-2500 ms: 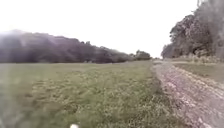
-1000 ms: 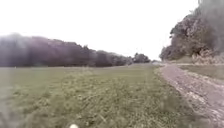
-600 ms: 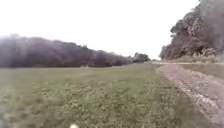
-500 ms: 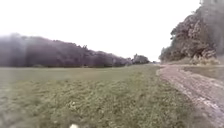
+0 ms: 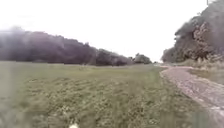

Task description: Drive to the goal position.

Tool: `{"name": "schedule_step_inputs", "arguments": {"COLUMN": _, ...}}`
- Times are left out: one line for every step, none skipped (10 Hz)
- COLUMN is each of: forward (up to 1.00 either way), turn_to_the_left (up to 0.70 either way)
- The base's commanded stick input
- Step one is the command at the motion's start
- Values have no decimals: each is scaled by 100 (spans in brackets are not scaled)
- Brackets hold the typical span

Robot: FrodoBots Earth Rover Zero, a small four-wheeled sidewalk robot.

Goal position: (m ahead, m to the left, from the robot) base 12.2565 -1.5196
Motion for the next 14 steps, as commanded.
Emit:
{"name": "schedule_step_inputs", "arguments": {"forward": 70, "turn_to_the_left": -34}}
{"name": "schedule_step_inputs", "arguments": {"forward": 70, "turn_to_the_left": -34}}
{"name": "schedule_step_inputs", "arguments": {"forward": 70, "turn_to_the_left": -34}}
{"name": "schedule_step_inputs", "arguments": {"forward": 70, "turn_to_the_left": -34}}
{"name": "schedule_step_inputs", "arguments": {"forward": 70, "turn_to_the_left": -34}}
{"name": "schedule_step_inputs", "arguments": {"forward": 70, "turn_to_the_left": -34}}
{"name": "schedule_step_inputs", "arguments": {"forward": 70, "turn_to_the_left": -34}}
{"name": "schedule_step_inputs", "arguments": {"forward": 70, "turn_to_the_left": -34}}
{"name": "schedule_step_inputs", "arguments": {"forward": 70, "turn_to_the_left": -34}}
{"name": "schedule_step_inputs", "arguments": {"forward": 70, "turn_to_the_left": -34}}
{"name": "schedule_step_inputs", "arguments": {"forward": 70, "turn_to_the_left": -34}}
{"name": "schedule_step_inputs", "arguments": {"forward": 70, "turn_to_the_left": -34}}
{"name": "schedule_step_inputs", "arguments": {"forward": 70, "turn_to_the_left": -34}}
{"name": "schedule_step_inputs", "arguments": {"forward": 70, "turn_to_the_left": -34}}
